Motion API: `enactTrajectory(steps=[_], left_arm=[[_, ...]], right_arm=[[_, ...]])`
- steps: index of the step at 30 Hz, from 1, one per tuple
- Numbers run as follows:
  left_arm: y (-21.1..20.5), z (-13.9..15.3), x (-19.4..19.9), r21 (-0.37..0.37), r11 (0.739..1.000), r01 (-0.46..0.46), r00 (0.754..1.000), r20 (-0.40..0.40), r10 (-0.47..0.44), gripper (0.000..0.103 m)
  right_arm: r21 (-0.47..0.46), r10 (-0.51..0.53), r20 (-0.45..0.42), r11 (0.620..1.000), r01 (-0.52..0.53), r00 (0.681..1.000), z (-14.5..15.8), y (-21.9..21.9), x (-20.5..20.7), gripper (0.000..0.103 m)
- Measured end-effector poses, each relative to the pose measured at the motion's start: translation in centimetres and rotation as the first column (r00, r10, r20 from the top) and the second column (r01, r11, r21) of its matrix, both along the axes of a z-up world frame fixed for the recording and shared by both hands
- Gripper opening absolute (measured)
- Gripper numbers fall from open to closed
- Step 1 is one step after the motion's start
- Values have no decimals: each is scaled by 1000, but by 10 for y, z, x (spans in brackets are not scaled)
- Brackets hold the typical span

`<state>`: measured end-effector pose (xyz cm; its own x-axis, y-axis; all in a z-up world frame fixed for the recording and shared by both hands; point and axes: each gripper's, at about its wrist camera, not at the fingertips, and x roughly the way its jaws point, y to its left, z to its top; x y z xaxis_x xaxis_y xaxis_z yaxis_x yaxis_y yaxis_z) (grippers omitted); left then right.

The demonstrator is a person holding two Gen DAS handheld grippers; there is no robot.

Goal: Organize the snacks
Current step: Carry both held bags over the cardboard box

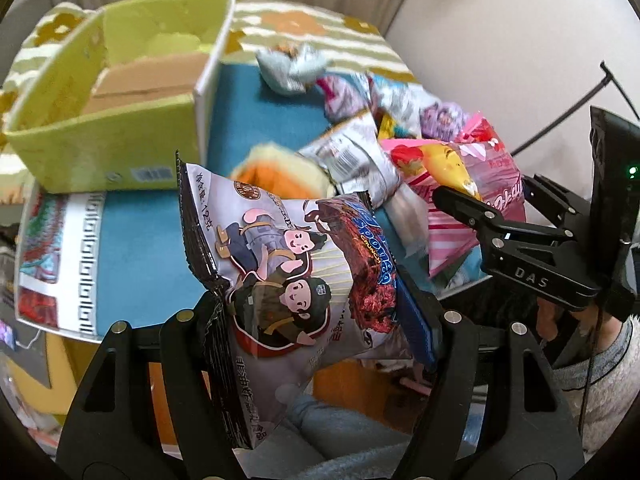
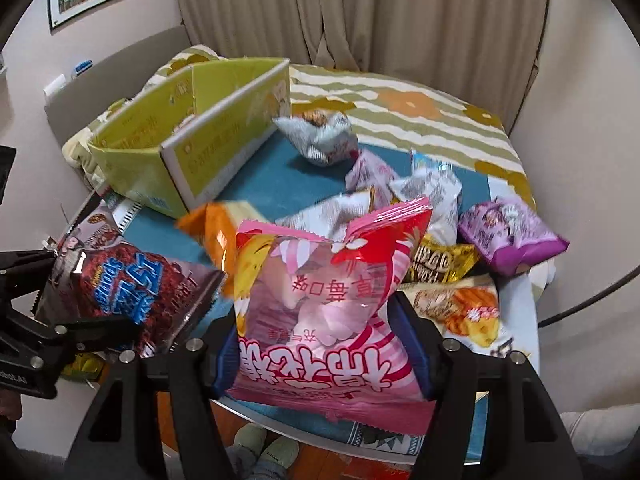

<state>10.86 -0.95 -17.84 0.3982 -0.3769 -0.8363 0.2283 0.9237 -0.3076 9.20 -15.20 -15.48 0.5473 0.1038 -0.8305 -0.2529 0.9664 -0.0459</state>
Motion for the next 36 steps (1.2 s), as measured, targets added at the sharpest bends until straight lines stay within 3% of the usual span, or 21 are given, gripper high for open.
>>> enactTrajectory(steps=[9, 18, 27, 36], left_arm=[[24, 58, 19, 14, 993, -119, 985, 125, 117, 68], [85, 87, 99, 25, 984, -178, 965, 202, 170, 68], [157, 82, 206, 55, 987, -149, 973, 186, 137, 68], [196, 28, 315, 106, 993, -60, 994, 93, 50, 68]], right_arm=[[61, 22, 72, 998, -27, 997, 51, -4, 23, 63], [100, 8, 97, 995, -17, 995, 90, 29, 91, 63], [135, -20, 114, 991, 5, 993, 102, 97, 176, 63], [149, -78, 51, 986, 69, 996, 79, 154, 253, 63]])
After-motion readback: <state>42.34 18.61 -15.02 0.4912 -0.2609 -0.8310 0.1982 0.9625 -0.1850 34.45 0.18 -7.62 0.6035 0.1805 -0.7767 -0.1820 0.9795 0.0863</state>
